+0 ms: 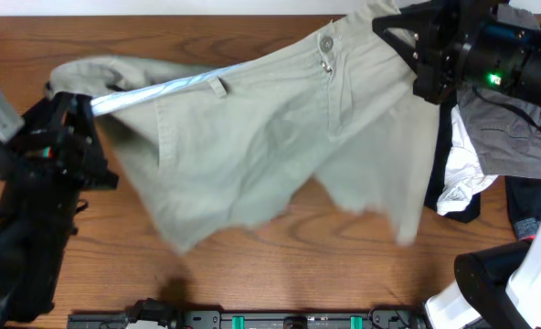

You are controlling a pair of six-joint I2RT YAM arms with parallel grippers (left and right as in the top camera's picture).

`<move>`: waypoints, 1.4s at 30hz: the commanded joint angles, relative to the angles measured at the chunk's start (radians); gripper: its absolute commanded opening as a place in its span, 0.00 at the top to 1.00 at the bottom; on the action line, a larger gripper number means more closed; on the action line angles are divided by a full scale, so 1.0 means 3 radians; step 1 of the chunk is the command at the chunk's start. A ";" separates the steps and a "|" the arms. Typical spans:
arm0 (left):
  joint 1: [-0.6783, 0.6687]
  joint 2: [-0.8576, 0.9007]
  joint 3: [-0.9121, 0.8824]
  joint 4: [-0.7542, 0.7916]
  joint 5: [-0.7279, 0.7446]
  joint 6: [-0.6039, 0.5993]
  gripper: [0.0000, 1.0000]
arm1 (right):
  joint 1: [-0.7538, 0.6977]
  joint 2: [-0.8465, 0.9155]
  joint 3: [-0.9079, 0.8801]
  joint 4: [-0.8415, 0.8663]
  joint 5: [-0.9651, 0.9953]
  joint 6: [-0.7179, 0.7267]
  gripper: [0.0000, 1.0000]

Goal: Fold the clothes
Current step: 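Lift the waistband with both grippers and stretch the shorts open, then lower the khaki shorts flat and release both grippers at the waistband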

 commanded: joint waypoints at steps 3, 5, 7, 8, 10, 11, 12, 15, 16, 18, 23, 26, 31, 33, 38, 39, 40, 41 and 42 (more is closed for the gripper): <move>0.0080 -0.0018 0.0125 -0.0205 -0.0549 0.0173 0.94 | -0.0135 0.0155 -0.0052 -0.0074 0.0944 0.0478 0.99; 0.0080 0.0075 0.0104 -0.0326 -0.0549 0.0172 0.95 | -0.0135 0.0235 -0.0111 -0.0067 0.0988 0.0562 0.99; 0.0080 0.0193 0.0098 -0.0440 -0.0549 0.0170 0.94 | -0.0135 0.0331 -0.0175 -0.0042 0.0989 0.0584 0.98; 0.0080 0.0285 0.0098 -0.0515 -0.0549 0.0170 0.94 | -0.0135 0.0395 -0.0212 -0.0024 0.0989 0.0584 0.98; 0.0080 0.0454 0.0098 -0.0608 -0.0549 0.0170 0.94 | -0.0135 0.0543 -0.0281 0.0018 0.0989 0.0584 0.98; 0.0080 0.0539 0.0098 -0.0640 -0.0549 0.0170 0.94 | -0.0135 0.0638 -0.0315 0.0048 0.0988 0.0584 0.99; 0.0080 0.0637 0.0098 -0.0664 -0.0549 0.0170 0.94 | -0.0135 0.0738 -0.0346 0.0084 0.0988 0.0584 0.99; 0.0080 0.0940 0.0097 -0.0690 -0.0549 0.0170 0.94 | -0.0134 0.1053 -0.0439 0.0242 0.0988 0.0580 0.98; 0.0080 0.1035 0.0097 -0.0690 -0.0549 0.0170 0.94 | -0.0131 0.1155 -0.0467 0.0308 0.0979 0.0566 0.98; 0.0080 0.1251 0.0097 -0.0689 -0.0549 0.0170 0.94 | -0.0121 0.1375 -0.0509 0.0458 0.0942 0.0488 0.99; 0.0080 0.1813 0.0092 -0.0649 -0.0642 0.0172 0.94 | -0.0051 0.1974 -0.0523 0.0863 0.0926 0.0333 0.99; 0.0080 0.2188 0.0092 -0.0558 -0.0675 0.0173 0.94 | -0.0011 0.2323 -0.0523 0.1202 0.0926 0.0334 0.94; 0.0085 0.2813 0.0092 -0.0343 -0.0829 0.0173 0.40 | 0.0017 0.2800 -0.0523 0.1898 0.0922 0.0350 0.01; 0.0099 0.2995 0.0092 -0.0264 -0.0978 0.0173 0.22 | 0.0015 0.2861 -0.0523 0.2029 0.0886 0.0373 0.01; 0.0212 0.2977 0.0108 -0.0206 -0.1047 0.0172 0.08 | -0.0020 0.2693 -0.0519 0.1963 0.0843 0.0371 0.01; 0.0239 0.2930 0.0117 -0.0209 -0.1043 0.0172 0.07 | -0.0033 0.2616 -0.0519 0.1902 0.0823 0.0370 0.01; 0.0254 0.2883 0.0117 -0.0214 -0.1034 0.0173 0.06 | -0.0039 0.2546 -0.0519 0.1835 0.0821 0.0370 0.01; 0.0263 0.2833 0.0117 -0.0229 -0.1021 0.0174 0.05 | -0.0042 0.2459 -0.0519 0.1737 0.0824 0.0352 0.01; 0.0267 0.2773 0.0117 -0.0257 -0.1020 0.0173 0.03 | -0.0041 0.2369 -0.0519 0.1624 0.0824 0.0310 0.01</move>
